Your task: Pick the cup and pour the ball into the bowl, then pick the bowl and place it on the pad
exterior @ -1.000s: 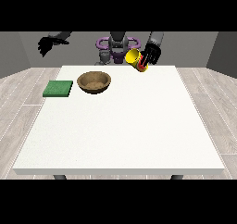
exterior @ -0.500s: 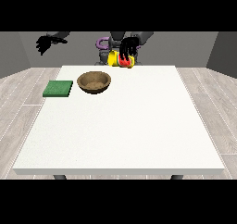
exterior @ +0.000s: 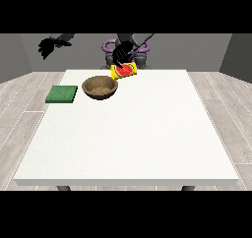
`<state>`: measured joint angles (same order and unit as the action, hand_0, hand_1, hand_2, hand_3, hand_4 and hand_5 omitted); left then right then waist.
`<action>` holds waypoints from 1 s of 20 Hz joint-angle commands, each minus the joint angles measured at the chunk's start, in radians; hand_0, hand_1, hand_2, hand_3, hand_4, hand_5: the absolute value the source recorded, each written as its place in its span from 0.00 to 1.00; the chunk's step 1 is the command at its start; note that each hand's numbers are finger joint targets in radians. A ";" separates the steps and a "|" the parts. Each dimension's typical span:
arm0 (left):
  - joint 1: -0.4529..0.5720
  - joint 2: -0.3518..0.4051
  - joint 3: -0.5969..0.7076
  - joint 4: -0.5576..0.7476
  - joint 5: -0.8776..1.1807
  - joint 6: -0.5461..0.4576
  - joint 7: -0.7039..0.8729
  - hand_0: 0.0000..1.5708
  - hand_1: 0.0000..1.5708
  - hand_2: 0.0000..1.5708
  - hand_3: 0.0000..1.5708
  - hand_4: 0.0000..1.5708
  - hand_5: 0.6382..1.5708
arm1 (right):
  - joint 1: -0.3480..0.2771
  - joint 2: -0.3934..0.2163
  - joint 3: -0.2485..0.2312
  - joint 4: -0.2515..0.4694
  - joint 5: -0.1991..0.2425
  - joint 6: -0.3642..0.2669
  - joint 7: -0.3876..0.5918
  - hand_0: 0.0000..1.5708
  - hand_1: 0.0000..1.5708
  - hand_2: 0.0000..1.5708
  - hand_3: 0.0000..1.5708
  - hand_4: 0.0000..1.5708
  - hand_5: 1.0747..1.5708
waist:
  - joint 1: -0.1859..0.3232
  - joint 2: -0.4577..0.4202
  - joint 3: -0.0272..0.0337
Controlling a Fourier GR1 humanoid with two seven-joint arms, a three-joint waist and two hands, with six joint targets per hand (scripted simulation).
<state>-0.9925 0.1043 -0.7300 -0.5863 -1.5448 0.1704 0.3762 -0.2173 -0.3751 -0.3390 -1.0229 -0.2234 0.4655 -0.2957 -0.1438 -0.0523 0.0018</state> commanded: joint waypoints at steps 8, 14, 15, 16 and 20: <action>-0.027 -0.040 -0.056 -0.013 -0.172 -0.137 -0.066 0.92 0.92 1.00 1.00 0.97 0.53 | -0.033 0.002 0.009 0.002 -0.019 -0.013 0.088 0.00 0.00 0.00 0.00 0.00 1.00 | 0.031 -0.008 -0.0021; 0.072 -0.025 0.376 -0.164 0.250 0.089 0.029 0.83 0.83 1.00 1.00 1.00 0.59 | 0.059 -0.021 -0.032 0.013 -0.034 0.000 0.057 0.00 0.00 0.00 0.00 0.00 0.99 | 0.092 -0.043 -0.0131; 0.104 -0.032 0.418 -0.185 0.299 0.138 0.028 0.82 0.82 1.00 1.00 1.00 0.56 | 0.063 -0.002 -0.022 0.006 -0.028 -0.008 0.054 0.00 0.00 0.00 0.00 0.00 0.99 | 0.109 -0.032 -0.0137; 0.139 -0.042 0.455 -0.210 0.347 0.178 0.020 0.79 0.79 0.98 0.91 0.96 0.60 | 0.068 0.000 -0.034 0.009 -0.033 -0.027 0.062 0.00 0.00 0.00 0.00 0.00 0.99 | 0.125 -0.037 -0.0135; 0.262 -0.102 0.607 -0.318 0.636 0.319 -0.052 0.36 0.36 0.00 0.00 0.57 0.93 | 0.032 0.042 -0.019 -0.017 -0.031 -0.061 0.056 0.00 0.00 0.00 0.00 0.23 0.99 | 0.133 0.050 -0.0257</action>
<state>-0.8321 0.0390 -0.2660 -0.8159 -1.1395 0.3643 0.3568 -0.1680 -0.3618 -0.3609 -1.0238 -0.2490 0.4303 -0.2386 -0.0253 -0.0546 -0.0151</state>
